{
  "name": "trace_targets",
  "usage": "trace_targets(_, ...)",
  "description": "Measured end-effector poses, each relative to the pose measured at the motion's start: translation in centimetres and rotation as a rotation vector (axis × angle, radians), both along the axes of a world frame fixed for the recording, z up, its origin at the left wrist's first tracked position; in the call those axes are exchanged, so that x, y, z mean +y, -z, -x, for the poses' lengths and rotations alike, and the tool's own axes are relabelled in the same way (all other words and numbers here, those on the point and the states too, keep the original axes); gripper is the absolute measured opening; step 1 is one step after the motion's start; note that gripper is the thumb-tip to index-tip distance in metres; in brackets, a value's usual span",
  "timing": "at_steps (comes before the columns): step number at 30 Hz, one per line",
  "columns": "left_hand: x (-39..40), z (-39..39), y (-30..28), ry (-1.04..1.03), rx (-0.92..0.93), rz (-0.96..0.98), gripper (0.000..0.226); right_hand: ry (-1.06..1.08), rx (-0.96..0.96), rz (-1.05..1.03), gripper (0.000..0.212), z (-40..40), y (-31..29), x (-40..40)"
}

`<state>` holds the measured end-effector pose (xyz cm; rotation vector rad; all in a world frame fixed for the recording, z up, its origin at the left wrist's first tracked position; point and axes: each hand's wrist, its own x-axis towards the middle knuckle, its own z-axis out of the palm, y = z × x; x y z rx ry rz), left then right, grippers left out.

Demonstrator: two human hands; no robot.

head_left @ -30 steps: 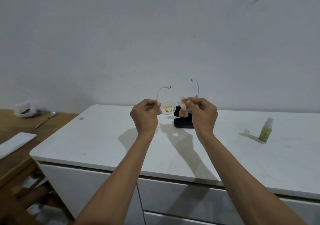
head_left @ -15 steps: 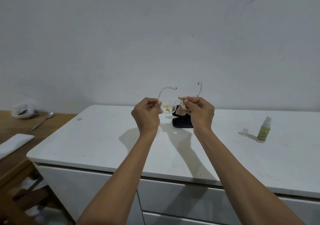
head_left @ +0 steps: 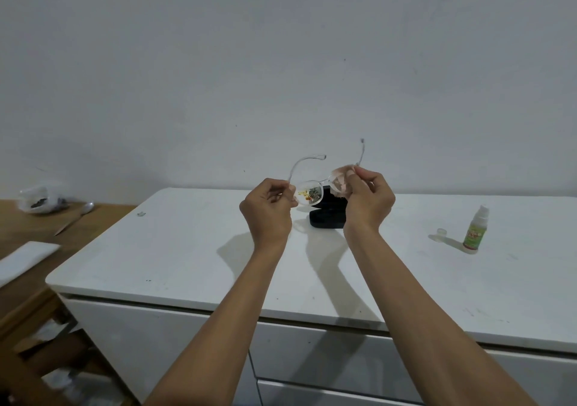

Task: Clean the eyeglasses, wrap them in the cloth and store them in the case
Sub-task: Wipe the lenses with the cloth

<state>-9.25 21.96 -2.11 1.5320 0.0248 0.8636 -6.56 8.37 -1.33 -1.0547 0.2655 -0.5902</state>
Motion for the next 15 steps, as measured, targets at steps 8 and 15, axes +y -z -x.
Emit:
trace_targets(8,-0.4,-0.5,-0.4,-0.053,-0.019,0.026,0.015,-0.212,-0.046,0.112,0.009,-0.6,-0.7,-0.4)
trace_targets(15,1.2,-0.6,0.0,-0.04,0.042,0.006,0.011,-0.402,-0.064,0.338,0.012,0.6,-0.3,-2.8)
